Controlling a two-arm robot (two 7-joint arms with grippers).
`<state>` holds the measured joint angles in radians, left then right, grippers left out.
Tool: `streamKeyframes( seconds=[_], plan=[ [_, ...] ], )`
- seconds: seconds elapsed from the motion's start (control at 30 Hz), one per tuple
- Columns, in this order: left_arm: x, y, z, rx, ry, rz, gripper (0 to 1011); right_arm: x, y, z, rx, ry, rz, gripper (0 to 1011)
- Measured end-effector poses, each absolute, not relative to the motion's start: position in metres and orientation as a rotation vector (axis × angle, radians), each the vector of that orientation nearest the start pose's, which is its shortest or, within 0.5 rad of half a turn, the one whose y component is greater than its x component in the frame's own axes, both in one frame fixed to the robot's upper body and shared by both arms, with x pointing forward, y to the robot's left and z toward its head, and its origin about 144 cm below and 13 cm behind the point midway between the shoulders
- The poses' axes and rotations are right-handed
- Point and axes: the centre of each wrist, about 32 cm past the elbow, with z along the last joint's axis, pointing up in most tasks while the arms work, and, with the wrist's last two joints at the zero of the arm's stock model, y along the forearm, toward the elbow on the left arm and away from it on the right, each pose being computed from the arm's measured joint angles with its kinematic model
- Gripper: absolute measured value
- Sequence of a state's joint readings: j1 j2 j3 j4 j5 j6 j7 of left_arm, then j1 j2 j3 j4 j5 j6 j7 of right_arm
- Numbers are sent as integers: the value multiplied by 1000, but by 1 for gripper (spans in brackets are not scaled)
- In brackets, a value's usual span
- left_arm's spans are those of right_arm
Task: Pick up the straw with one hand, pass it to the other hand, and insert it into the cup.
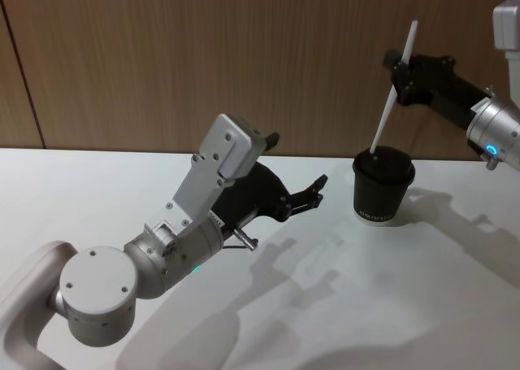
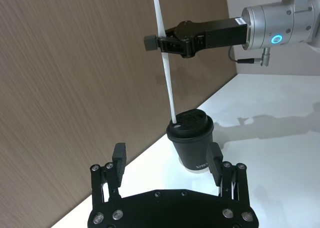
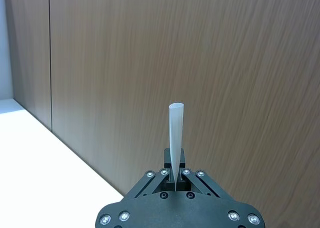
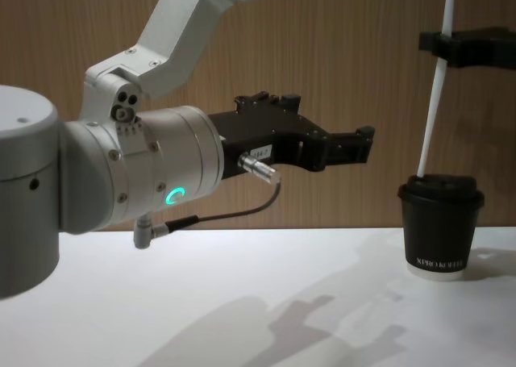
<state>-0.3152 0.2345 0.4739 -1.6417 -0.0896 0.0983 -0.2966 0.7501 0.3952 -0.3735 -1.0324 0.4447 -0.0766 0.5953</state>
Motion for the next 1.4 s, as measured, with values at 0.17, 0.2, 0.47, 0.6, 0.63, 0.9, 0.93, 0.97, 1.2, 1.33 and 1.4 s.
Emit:
streamKeyframes(
  seconds=[0.17, 0.2, 0.47, 0.6, 0.63, 0.9, 0.93, 0.97, 1.2, 1.33, 1.4],
  plan=[
    [503, 146, 1242, 57, -302, 821, 1003, 639, -313, 1276, 7, -209, -882, 1],
    [503, 146, 1242, 57, -302, 821, 1003, 639, -313, 1276, 6, -208, -881, 1],
    [503, 146, 1242, 57, -302, 821, 1003, 639, -316, 1274, -1, -201, -877, 1],
    [503, 146, 1242, 57, -302, 821, 1003, 639, -316, 1272, -4, -196, -873, 1],
    [503, 146, 1242, 57, -302, 821, 1003, 640, -316, 1271, -6, -194, -872, 1],
    [503, 146, 1242, 57, -302, 821, 1003, 640, -316, 1269, -11, -187, -862, 32],
    [503, 146, 1242, 57, -302, 821, 1003, 640, -316, 1269, -11, -187, -862, 42],
    [503, 146, 1242, 57, -302, 821, 1003, 640, -316, 1269, -12, -187, -861, 86],
    [503, 146, 1242, 57, -302, 821, 1003, 640, -317, 1268, -14, -184, -859, 277],
    [503, 146, 1242, 57, -302, 821, 1003, 640, -316, 1268, -15, -183, -857, 407],
    [503, 146, 1242, 57, -302, 821, 1003, 641, -316, 1268, -16, -183, -856, 474]
  ],
)
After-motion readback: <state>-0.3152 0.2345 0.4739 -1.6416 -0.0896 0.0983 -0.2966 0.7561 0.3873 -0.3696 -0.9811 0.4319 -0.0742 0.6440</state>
